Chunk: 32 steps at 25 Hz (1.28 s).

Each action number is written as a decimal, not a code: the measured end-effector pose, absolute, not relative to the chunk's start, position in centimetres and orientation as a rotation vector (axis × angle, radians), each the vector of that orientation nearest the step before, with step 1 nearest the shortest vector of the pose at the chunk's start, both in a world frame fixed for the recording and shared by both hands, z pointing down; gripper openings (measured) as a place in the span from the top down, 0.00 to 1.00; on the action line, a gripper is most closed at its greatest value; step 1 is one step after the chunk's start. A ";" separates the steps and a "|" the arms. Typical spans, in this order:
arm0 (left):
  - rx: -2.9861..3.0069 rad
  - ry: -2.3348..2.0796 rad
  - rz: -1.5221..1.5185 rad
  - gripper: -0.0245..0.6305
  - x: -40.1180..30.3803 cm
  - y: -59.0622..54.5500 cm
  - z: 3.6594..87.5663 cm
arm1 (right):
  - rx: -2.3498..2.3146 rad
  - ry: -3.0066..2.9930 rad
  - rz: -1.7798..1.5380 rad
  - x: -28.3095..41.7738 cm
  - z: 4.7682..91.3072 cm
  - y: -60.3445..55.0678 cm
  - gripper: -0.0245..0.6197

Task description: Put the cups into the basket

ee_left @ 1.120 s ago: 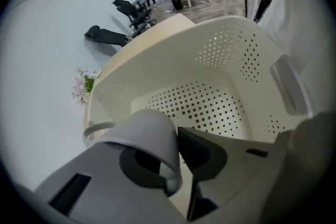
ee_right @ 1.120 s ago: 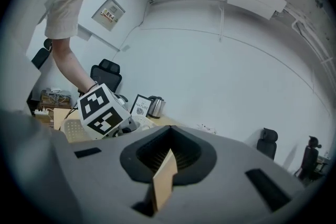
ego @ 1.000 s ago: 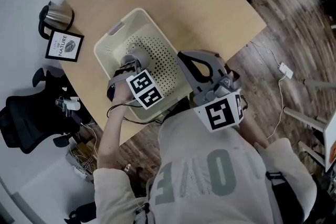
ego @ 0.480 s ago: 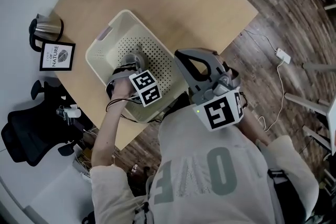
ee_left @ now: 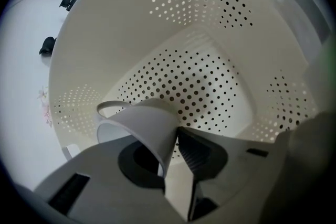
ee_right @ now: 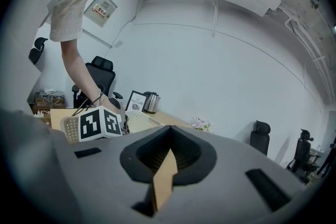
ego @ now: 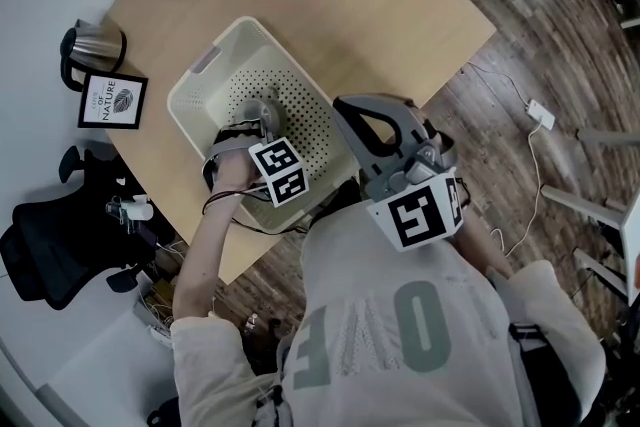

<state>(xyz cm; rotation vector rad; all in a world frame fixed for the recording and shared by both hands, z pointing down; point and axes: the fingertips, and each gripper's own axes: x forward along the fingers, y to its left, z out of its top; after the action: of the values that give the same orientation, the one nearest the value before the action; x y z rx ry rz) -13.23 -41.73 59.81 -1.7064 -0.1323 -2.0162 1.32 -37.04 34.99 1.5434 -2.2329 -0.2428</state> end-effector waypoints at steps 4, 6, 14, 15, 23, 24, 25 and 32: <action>-1.698 -0.102 -2.018 0.81 -13.5 -41.8 59.2 | 1.526 -2.253 -0.255 0.9 34.8 -37.0 0.96; -1.703 -0.076 -2.009 0.77 -13.4 -41.9 58.8 | 1.515 -2.261 -0.260 0.7 34.8 -36.9 0.96; -1.736 0.035 -1.972 0.77 -12.9 -42.0 56.2 | 1.489 -2.293 -0.286 0.1 34.2 -36.5 0.96; -1.741 0.051 -1.966 0.77 -12.8 -42.0 55.7 | 1.486 -2.297 -0.293 0.0 34.0 -36.5 0.96; -1.814 0.241 -1.872 0.77 -12.6 -41.3 49.3 | 1.427 -2.331 -0.360 -0.5 33.0 -36.1 0.96; -1.834 0.286 -1.845 0.77 -12.5 -41.4 48.0 | 1.415 -2.335 -0.371 -0.7 32.9 -36.2 0.96; -1.857 0.338 -1.813 0.78 -12.4 -41.5 46.7 | 1.405 -2.338 -0.382 -0.8 32.8 -36.3 0.96; -2.173 0.977 -1.319 0.92 -11.8 -41.5 36.8 | 1.348 -2.365 -0.486 -2.2 31.1 -37.4 0.96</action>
<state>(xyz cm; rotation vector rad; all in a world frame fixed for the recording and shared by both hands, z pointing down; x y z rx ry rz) -11.75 -41.47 36.75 -2.1727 0.9773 -1.3193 -2.24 -37.39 31.07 1.3484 -2.3652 -0.4861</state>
